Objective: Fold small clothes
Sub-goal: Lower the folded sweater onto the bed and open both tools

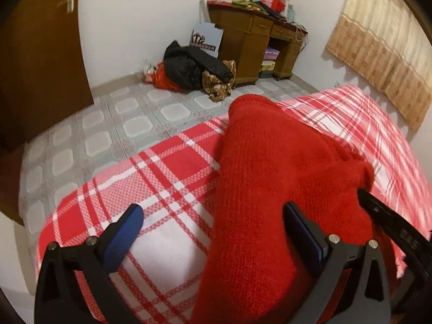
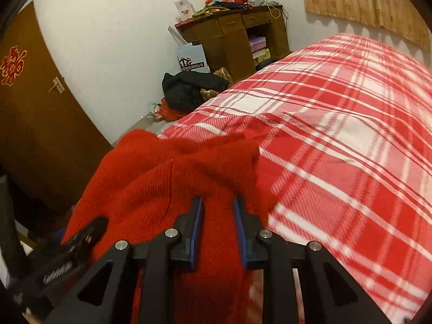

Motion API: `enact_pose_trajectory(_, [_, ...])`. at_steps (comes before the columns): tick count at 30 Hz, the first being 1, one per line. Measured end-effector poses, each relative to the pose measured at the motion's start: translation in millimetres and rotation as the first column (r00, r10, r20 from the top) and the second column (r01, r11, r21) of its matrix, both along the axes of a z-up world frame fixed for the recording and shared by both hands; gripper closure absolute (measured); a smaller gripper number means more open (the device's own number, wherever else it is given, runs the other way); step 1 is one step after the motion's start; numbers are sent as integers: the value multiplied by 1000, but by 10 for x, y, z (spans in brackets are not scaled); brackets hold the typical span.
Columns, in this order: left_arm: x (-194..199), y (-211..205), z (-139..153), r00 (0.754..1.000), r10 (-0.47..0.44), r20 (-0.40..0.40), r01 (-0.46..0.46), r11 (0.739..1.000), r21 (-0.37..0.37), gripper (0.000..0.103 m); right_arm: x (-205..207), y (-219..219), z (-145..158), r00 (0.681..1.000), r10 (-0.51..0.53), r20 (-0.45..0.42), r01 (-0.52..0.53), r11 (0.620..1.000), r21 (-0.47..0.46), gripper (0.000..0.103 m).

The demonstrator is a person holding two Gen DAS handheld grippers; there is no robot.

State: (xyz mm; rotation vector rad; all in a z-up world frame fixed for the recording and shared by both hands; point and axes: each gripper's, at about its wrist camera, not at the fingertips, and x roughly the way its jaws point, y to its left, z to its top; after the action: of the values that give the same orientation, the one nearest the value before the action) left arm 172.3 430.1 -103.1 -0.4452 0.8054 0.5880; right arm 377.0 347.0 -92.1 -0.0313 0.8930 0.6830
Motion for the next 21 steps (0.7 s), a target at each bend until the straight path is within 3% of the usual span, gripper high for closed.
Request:
enact_pose_trajectory(3, [-64, -6, 30, 1000, -3, -6, 3, 1000, -10, 0, -246, -186, 17, 1000, 0, 20, 1, 999, -37, 69])
enact_pose_trajectory(9, [-454, 13, 137, 998, -33, 59, 41, 990, -137, 0, -882, -583, -26, 997, -24, 77, 25, 1000, -17, 68])
enact_pose_trajectory(13, [-643, -188, 247, 997, -66, 48, 68, 997, -38, 0, -1110, -656, -118, 997, -16, 73, 19, 999, -41, 65])
enact_pose_trajectory(16, [-702, -369, 269, 995, -102, -12, 103, 993, 62, 0, -1153, -750, -118, 997, -38, 60, 38, 999, -3, 64])
enact_pose_trajectory(19, [-780, -549, 311, 987, -151, -52, 157, 977, 145, 0, -1225, -995, 54, 992, -117, 43, 113, 989, 97, 64])
enact_pose_trajectory(21, [-889, -685, 369, 980, -190, -55, 198, 957, 211, 0, -1345, -1094, 166, 986, -148, 74, 140, 984, 111, 64])
